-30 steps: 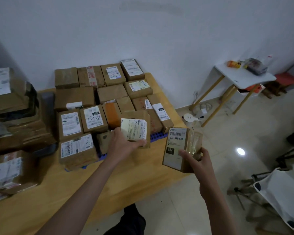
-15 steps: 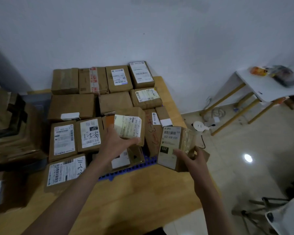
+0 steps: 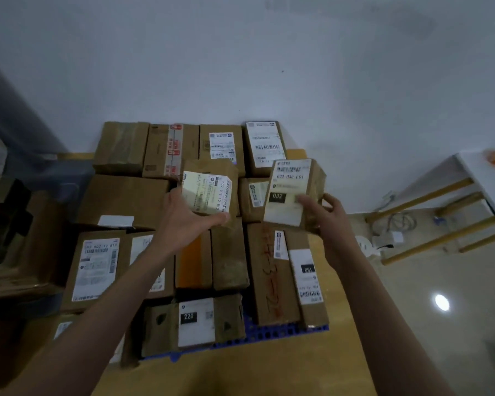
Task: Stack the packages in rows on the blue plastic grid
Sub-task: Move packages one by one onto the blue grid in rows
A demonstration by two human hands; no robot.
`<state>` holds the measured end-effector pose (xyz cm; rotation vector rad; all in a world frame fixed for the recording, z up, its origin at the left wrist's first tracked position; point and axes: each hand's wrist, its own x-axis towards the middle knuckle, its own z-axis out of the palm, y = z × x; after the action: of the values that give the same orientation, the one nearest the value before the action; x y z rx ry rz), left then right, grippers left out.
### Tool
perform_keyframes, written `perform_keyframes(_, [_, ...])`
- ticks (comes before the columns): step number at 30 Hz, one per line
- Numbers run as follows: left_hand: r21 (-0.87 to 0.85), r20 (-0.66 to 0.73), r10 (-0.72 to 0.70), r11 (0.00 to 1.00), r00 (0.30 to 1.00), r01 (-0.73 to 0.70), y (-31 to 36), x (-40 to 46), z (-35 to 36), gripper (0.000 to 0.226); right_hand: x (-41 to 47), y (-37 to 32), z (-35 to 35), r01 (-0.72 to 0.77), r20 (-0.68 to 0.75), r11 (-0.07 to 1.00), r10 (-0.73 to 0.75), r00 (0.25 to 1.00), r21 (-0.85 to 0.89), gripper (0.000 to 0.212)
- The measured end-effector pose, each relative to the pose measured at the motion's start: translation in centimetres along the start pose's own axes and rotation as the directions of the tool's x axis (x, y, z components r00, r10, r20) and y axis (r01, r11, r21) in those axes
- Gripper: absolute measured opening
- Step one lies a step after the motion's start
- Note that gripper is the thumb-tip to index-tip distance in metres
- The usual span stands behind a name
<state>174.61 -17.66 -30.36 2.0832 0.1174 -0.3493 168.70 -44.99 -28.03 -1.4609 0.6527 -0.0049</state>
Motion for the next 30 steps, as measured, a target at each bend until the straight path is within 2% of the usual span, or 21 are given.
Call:
perform_keyframes(5, [0.025,-0.057,0.000,1.000,0.998,0.002,0.7,4.9,0.1,0.121,10.0,-2.7,3.1,-0.057,0.019,0.997,0.058,0.998,-0.052,0.071])
perform_keyframes(8, [0.080,-0.094,-0.006,0.997,0.996,0.014,0.8,7.0,0.4,0.121,15.2,-4.2,5.1,-0.037,0.050,0.996,0.041,0.998,-0.083,0.053])
perform_keyframes(12, [0.077,-0.106,-0.038,0.996,0.994,0.046,0.8,9.0,1.0,0.122,21.0,-5.8,7.5,-0.100,0.060,0.988,0.108,0.992,-0.119,0.059])
perform_keyframes(15, [0.059,-0.120,-0.030,0.998,0.992,0.037,0.8,10.2,1.3,0.120,24.3,-6.3,8.7,-0.139,0.064,0.988,0.144,0.988,-0.067,0.049])
perform_keyframes(19, [0.035,-0.117,-0.044,0.998,0.992,0.048,0.5,11.2,1.7,0.115,27.0,-6.6,9.7,-0.139,0.030,0.990,0.140,0.990,-0.006,0.047])
perform_keyframes(25, [-0.005,-0.143,-0.033,0.999,0.989,0.032,0.2,12.4,2.0,0.108,27.9,-5.9,9.9,-0.080,-0.050,0.984,0.073,0.996,-0.157,0.043])
perform_keyframes(28, [-0.011,-0.148,-0.017,1.000,0.989,0.016,0.8,13.0,1.9,0.109,26.8,-5.2,9.5,-0.014,-0.068,0.972,-0.002,0.998,-0.235,0.059])
perform_keyframes(30, [0.018,-0.141,0.010,1.000,0.990,-0.007,1.6,13.9,1.7,0.107,25.7,-4.7,9.1,0.023,-0.100,0.964,-0.051,0.994,-0.263,0.061])
